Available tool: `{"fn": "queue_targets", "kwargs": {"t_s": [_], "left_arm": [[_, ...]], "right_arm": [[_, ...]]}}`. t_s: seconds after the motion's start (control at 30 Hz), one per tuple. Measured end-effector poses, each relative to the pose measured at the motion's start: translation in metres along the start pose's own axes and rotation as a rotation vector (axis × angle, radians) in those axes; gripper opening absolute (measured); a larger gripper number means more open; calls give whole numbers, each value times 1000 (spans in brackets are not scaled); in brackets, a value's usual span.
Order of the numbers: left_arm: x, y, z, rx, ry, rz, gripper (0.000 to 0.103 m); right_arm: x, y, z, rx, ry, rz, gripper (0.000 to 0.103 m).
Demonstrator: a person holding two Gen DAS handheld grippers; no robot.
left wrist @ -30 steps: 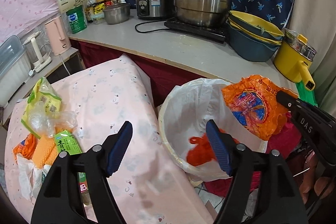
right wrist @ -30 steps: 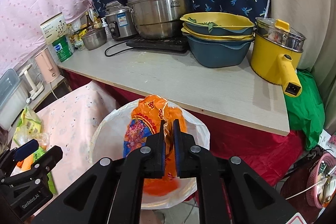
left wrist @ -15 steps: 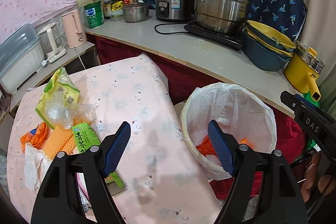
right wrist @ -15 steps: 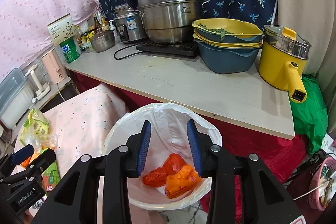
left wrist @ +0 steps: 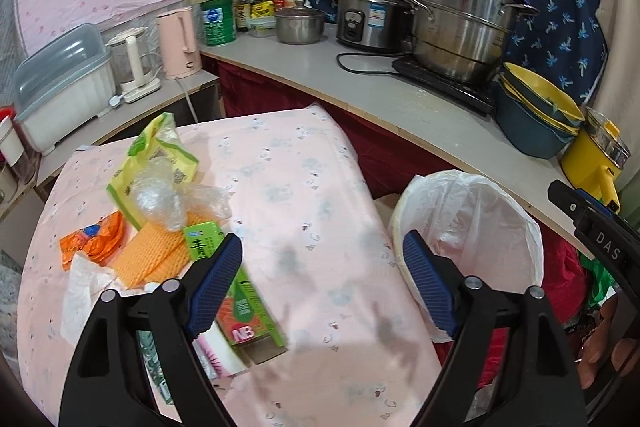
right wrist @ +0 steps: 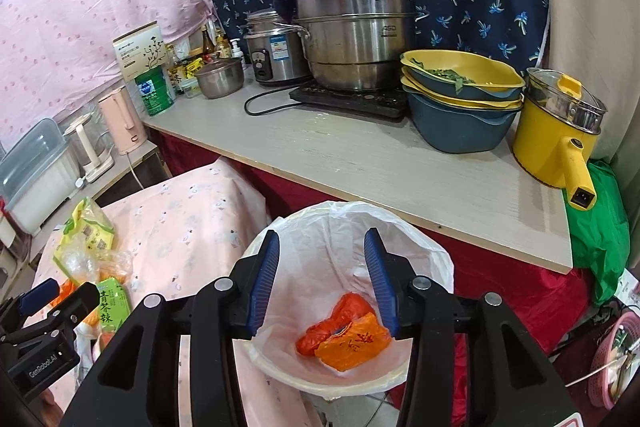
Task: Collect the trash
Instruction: 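Move both open tools back over the remaining trash on the table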
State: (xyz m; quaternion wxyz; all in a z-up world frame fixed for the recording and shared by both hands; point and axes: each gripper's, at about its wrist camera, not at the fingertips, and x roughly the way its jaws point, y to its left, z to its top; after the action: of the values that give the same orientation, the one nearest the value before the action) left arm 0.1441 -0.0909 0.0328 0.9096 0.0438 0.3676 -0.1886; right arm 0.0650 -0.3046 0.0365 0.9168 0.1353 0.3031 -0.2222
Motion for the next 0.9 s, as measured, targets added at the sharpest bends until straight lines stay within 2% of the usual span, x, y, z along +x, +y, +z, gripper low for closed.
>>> {"fn": "queue_targets", "kwargs": {"t_s": [0.1,0.5,0.9], "left_arm": [[-5,15,-4,-22,1,29,83],[-23,91,-26,-124,25,107,84],[-31,183,-57,-206,75,226,85]], "right_arm": [[-4,12,-2,-11,-1,15,47],[-10,79,-19,-106,31,110,50],[-17,175,-55,-247,96,239,50]]}}
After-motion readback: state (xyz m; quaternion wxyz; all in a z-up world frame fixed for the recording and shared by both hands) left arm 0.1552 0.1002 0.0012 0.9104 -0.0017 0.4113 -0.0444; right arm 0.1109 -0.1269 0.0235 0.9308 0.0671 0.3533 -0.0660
